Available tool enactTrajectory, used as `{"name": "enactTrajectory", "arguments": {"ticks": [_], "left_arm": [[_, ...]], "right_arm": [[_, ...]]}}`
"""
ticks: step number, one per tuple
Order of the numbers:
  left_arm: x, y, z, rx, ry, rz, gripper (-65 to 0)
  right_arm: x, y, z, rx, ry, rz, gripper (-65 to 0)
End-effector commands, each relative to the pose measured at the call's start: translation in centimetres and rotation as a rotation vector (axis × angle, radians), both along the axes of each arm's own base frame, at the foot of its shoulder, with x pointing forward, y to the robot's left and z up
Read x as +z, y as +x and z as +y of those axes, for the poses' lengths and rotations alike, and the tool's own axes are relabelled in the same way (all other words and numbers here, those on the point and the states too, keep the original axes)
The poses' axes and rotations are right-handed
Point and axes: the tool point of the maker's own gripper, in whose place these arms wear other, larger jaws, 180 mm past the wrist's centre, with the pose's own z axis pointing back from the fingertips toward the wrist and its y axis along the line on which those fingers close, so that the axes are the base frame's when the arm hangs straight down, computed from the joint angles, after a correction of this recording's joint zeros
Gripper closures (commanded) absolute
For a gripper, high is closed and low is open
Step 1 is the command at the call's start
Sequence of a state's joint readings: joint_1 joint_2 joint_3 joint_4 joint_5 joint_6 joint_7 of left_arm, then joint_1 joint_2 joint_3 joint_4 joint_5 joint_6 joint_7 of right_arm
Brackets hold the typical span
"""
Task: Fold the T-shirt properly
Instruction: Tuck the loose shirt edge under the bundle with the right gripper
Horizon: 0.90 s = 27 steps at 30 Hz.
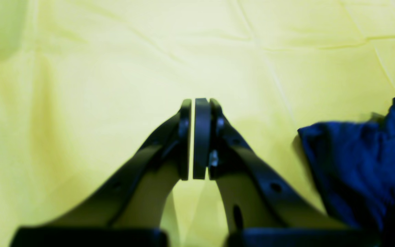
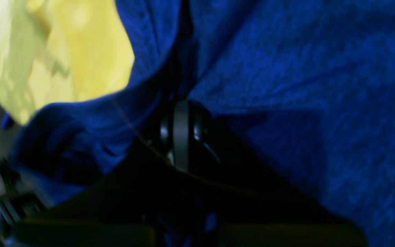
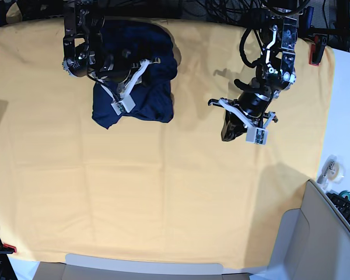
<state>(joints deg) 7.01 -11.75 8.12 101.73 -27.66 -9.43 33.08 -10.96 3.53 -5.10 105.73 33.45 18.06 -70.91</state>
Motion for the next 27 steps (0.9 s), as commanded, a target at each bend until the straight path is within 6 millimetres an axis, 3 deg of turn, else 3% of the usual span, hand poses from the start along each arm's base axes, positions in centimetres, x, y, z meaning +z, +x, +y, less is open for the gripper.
{"name": "enactTrajectory", "arguments": {"ticks": [1,4,13,16,19,25,27], "left_arm": [[1.5,0.7,0.0,-0.001,-0.008,-0.054,-0.1],[1.5,0.7,0.0,-0.001,-0.008,-0.054,-0.1],[1.6,0.8,0.1,-0.001,-0.005,-0.058,-0.1],[1.6,0.8,0.0,-0.001,-0.006,-0.058,-0.1],[1.6,0.7,0.0,-0.001,-0.006,-0.055,-0.1],[1.9,0.4,0.8,0.018,-0.002,-0.060,-0.1],[2.0,0.0,1.8,0.043,0.002,-0.061,-0.2]], "right_arm": [[2.0,0.8,0.9,0.015,0.039,-0.071,0.0],[3.2,0.9,1.4,0.038,0.040,-0.111,0.0],[3.6,-0.7,5.0,0.197,0.052,-0.121,0.0],[4.3,0.2,5.0,0.198,0.055,-0.150,0.0],[5.4,3.1,2.5,0.101,0.040,-0.202,0.0],[8.4,7.8,-7.0,-0.227,0.070,-0.286,0.0],[9.4,8.4,-9.5,-0.299,0.096,-0.312,-5.0]]}}
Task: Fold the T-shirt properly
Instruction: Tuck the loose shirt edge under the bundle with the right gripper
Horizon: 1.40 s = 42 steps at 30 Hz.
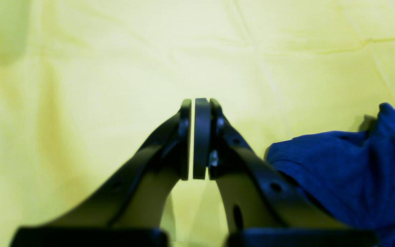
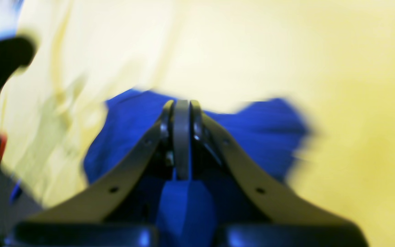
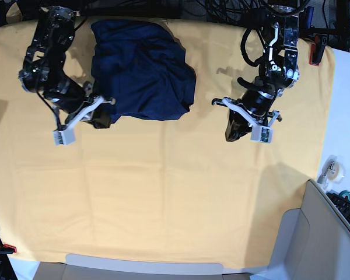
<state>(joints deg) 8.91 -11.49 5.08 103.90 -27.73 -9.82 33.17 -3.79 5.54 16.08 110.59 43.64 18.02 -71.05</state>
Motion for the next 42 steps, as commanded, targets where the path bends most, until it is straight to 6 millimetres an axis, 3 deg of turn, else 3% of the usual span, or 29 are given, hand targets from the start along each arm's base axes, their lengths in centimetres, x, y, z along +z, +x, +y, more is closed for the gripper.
{"name": "enactTrajectory", "arguments": {"ticks": [1,6,9,15,19,25,35,38,42], "left_arm": [[1.4,0.5,0.8,0.015,0.004,-0.047,-0.5],[0.9,0.0,1.7,0.036,0.012,-0.032,-7.3],[0.3,-0.7,1.8,0.030,0.021,-0.013,-10.1],[-0.4,-1.4,1.8,0.034,0.019,0.008,-10.9],[-0.4,-1.4,1.6,0.032,0.014,0.008,-10.9],[-0.4,-1.4,1.6,0.032,0.014,0.008,-10.9],[-0.5,-1.4,1.6,0.031,0.013,0.010,-11.0],[-0.5,-1.4,1.5,0.029,0.013,0.011,-11.0],[-0.5,-1.4,1.5,0.029,0.013,0.012,-11.0]], "right_arm": [[1.8,0.8,-0.6,-0.005,0.027,-0.064,-9.0],[1.3,1.5,-3.7,-0.022,0.159,-0.027,-30.5],[0.3,1.7,-3.8,0.045,0.273,-0.020,-36.5],[-3.2,0.9,-3.9,0.106,0.389,0.106,-36.8],[-4.1,0.3,-2.8,0.135,0.385,0.148,-36.8],[-6.0,-0.8,-3.2,0.081,0.359,0.220,-36.8],[-6.2,-0.8,-1.7,0.088,0.398,0.225,-36.9],[-6.4,-1.1,-0.4,0.111,0.411,0.236,-36.8],[-6.4,-1.0,-1.6,0.081,0.400,0.230,-37.0]]}}
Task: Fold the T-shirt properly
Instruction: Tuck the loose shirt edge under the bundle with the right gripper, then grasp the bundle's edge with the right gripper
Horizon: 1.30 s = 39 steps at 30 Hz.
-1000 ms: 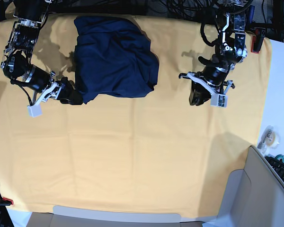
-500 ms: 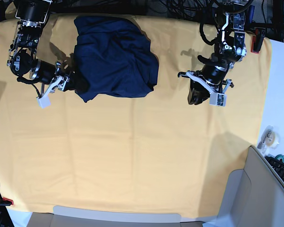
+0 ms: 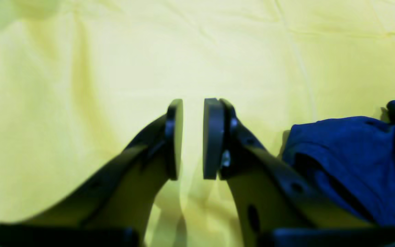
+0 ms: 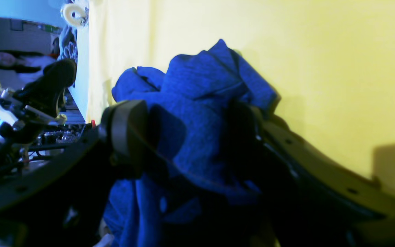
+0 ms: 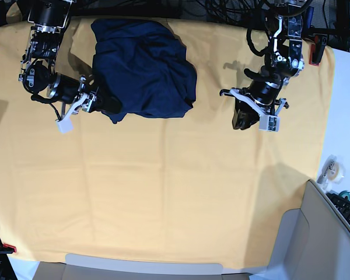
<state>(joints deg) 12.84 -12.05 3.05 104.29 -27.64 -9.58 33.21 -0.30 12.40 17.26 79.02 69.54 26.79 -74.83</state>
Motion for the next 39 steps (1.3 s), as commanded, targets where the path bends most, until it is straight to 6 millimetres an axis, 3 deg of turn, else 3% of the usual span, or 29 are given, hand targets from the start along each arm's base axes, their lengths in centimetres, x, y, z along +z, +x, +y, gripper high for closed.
{"name": "enactTrajectory", "arguments": {"ticks": [1,11,17,23,28,32,39], "left_arm": [[1.2,0.5,-0.1,-0.007,-0.005,-0.043,-11.0],[0.8,0.0,-0.1,-0.007,-0.004,-0.029,-11.0],[0.7,0.0,-0.1,-0.008,-0.004,-0.027,-11.0],[0.7,0.0,-0.2,-0.008,-0.005,-0.027,-11.0],[0.1,-0.2,-0.2,-0.015,0.000,0.005,-11.0],[0.1,-0.2,-0.3,-0.017,0.001,0.012,-11.0],[0.1,-0.1,-0.2,-0.016,0.001,0.011,-11.0]], "right_arm": [[0.8,0.6,-1.5,-0.022,-0.026,-0.024,-37.1],[1.8,1.9,-3.6,-0.087,-0.041,-0.061,-37.3],[2.7,2.6,-6.9,-0.173,-0.085,-0.093,-37.2],[3.2,2.8,-8.6,-0.206,-0.104,-0.105,-37.2],[3.0,2.6,-8.2,-0.191,-0.103,-0.097,-43.2],[2.1,1.8,-6.9,-0.151,-0.100,-0.070,-44.1],[0.1,0.3,-3.1,-0.071,-0.074,0.024,-44.0]]}}
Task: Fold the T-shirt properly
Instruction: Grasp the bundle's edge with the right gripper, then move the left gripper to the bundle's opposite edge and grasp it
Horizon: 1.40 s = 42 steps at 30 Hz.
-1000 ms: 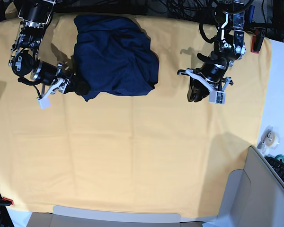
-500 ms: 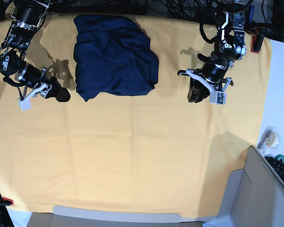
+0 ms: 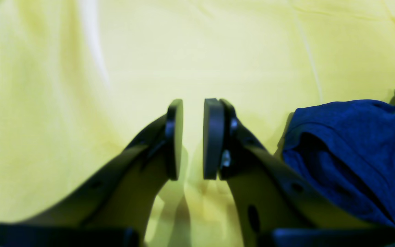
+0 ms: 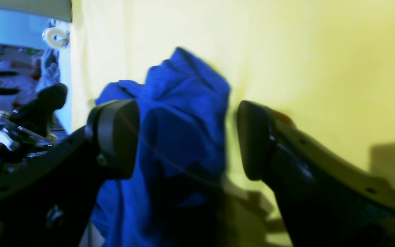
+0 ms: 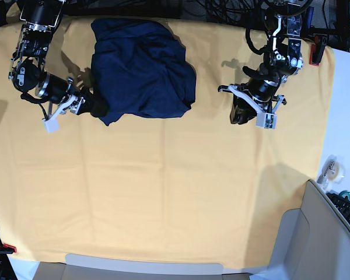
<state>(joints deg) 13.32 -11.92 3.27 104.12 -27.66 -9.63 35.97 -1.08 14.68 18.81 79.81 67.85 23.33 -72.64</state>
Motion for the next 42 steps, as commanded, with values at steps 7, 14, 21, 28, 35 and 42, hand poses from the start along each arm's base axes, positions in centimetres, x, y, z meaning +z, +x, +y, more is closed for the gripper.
{"name": "enactTrajectory", "arguments": {"ticks": [7,14,21,28,35,42], "left_arm": [[1.2,0.5,0.0,-0.002,-0.004,-0.046,-11.0],[1.1,0.5,0.2,0.002,-0.003,-0.044,-11.0],[1.3,0.5,0.2,0.003,-0.004,-0.047,-11.0],[2.6,-0.6,-0.5,-0.019,-0.005,-0.067,-13.1],[3.6,-2.9,-3.7,-0.104,-0.219,0.060,-21.2],[3.2,-6.1,-4.2,-0.141,-0.495,0.276,-21.3]], "right_arm": [[0.6,0.4,-0.3,-0.053,-0.006,0.027,-44.0],[-0.6,-0.1,2.0,-0.010,-0.025,0.057,-44.0],[-1.0,-0.4,4.1,0.050,-0.017,0.067,-43.8],[-0.8,0.0,4.1,0.052,-0.017,0.056,-25.0],[-1.3,-0.1,4.0,0.065,-0.064,0.068,0.0],[-1.3,0.0,3.8,0.060,-0.070,0.067,0.0]]}}
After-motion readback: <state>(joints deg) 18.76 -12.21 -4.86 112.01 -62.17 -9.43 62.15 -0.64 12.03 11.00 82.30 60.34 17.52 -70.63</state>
